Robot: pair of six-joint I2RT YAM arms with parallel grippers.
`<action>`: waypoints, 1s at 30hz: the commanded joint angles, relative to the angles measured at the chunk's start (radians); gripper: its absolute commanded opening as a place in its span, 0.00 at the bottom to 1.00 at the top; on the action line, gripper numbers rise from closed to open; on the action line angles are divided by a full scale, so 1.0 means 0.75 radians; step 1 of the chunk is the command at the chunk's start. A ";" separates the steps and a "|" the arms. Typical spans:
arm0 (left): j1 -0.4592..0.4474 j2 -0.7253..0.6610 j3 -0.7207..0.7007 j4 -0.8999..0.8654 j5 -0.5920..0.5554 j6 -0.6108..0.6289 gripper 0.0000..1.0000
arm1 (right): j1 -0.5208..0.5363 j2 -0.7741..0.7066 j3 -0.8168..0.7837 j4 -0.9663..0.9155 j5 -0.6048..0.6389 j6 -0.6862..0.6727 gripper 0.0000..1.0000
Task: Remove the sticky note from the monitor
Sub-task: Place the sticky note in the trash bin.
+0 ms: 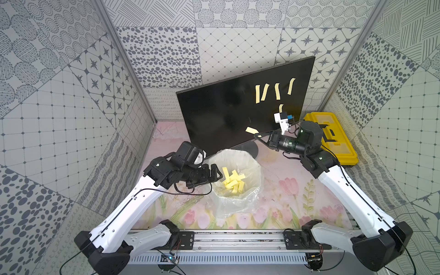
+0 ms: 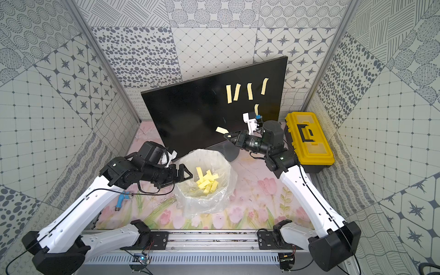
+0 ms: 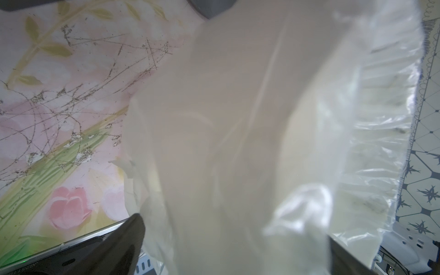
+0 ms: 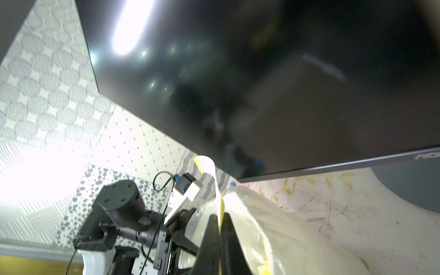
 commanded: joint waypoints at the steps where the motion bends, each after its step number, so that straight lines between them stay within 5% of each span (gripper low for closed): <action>1: -0.011 -0.005 0.000 0.026 -0.003 0.006 0.99 | 0.092 -0.026 0.058 -0.179 0.031 -0.148 0.00; 10: -0.011 -0.008 -0.002 0.028 -0.001 0.006 0.99 | 0.330 0.017 0.093 -0.365 0.144 -0.274 0.00; 13: -0.011 -0.007 -0.002 0.028 -0.001 0.007 0.99 | 0.388 0.033 0.113 -0.419 0.180 -0.316 0.14; 17: -0.011 -0.008 -0.007 0.030 0.002 0.007 0.99 | 0.425 0.040 0.145 -0.433 0.212 -0.332 0.47; 30: -0.013 -0.018 -0.012 0.032 -0.001 0.004 0.99 | 0.409 0.029 0.247 -0.460 0.271 -0.361 0.65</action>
